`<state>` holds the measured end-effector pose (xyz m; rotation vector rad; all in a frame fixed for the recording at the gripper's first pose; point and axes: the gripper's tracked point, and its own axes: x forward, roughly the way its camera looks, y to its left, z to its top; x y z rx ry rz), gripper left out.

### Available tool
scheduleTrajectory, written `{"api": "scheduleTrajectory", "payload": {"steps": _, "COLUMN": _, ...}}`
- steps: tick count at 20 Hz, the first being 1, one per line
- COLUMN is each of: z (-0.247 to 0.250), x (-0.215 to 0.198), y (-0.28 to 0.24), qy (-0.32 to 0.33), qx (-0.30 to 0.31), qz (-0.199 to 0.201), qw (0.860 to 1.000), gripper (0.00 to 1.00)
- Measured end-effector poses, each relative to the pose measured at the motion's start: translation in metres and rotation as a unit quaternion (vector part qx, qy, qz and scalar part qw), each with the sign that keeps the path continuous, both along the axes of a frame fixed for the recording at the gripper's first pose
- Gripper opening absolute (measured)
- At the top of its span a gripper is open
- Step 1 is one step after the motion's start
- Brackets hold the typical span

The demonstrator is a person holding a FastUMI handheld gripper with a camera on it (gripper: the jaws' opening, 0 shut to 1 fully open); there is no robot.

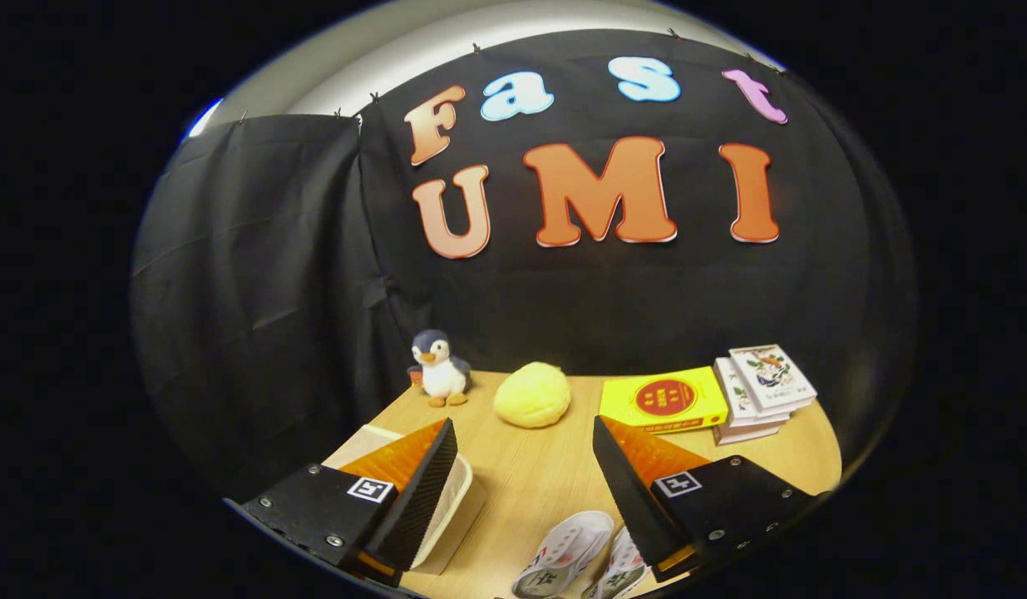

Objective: Open the storage box then place both shoes into the box .Put the left shoe in first, then the right shoe, with the right side of both shoes facing outward in a uniform manner.

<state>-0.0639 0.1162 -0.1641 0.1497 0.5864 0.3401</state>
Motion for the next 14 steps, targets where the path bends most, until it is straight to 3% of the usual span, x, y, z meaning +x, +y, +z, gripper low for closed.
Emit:
{"api": "scheduleTrajectory", "payload": {"steps": 6, "z": -0.057, "x": -0.028, "y": 0.037, "qy": 0.134, "qx": 0.054, "qz": 0.038, "qw": 0.989, "gripper": 0.98}}
{"api": "scheduleTrajectory", "payload": {"steps": 14, "z": -0.11, "x": -0.062, "y": 0.086, "qy": 0.272, "qx": 0.132, "qz": 0.074, "qw": 0.95, "gripper": 0.97}}
